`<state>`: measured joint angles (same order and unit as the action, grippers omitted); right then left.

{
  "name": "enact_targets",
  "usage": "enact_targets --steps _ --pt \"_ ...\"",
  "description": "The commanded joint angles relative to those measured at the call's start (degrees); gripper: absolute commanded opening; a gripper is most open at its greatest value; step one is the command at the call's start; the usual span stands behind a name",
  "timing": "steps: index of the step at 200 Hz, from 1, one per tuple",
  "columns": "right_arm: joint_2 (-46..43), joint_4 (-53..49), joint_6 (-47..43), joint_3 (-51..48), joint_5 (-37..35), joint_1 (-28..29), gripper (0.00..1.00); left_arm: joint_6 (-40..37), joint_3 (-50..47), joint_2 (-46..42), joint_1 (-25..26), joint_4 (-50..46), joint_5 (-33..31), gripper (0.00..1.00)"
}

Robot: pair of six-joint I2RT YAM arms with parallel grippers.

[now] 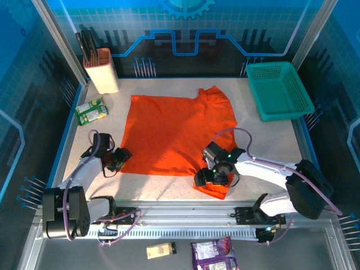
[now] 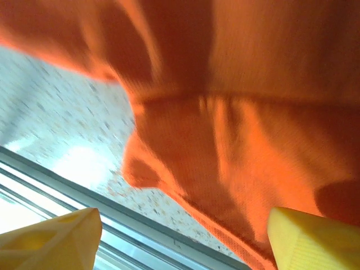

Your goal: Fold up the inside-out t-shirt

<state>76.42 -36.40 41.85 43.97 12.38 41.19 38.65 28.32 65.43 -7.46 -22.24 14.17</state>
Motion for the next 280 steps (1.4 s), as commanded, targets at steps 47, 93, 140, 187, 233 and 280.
enact_targets --steps 47,93,140,187,233,280 --pt "8.7 3.4 -9.3 8.8 1.7 -22.4 0.77 -3.9 12.7 15.7 2.2 -0.4 4.9 0.42" --pt "12.5 9.4 -7.4 3.0 2.8 -30.1 0.78 1.5 8.6 18.9 0.1 -0.3 0.2 0.40" --pt "9.8 8.8 -5.9 -2.5 2.2 -33.2 0.81 6.3 -0.6 10.0 -2.0 -2.0 -1.6 0.41" --pt "6.0 4.9 -7.6 3.3 2.6 -33.3 0.78 6.6 0.2 2.2 -1.9 -3.9 1.2 0.41" --pt "17.0 9.7 -13.8 19.8 5.8 -34.3 0.76 0.8 8.4 8.0 -1.9 -3.3 6.6 0.40" --pt "37.4 17.6 -11.7 42.4 16.6 -35.2 0.71 -2.1 11.4 16.7 -1.5 -2.8 9.9 0.36"
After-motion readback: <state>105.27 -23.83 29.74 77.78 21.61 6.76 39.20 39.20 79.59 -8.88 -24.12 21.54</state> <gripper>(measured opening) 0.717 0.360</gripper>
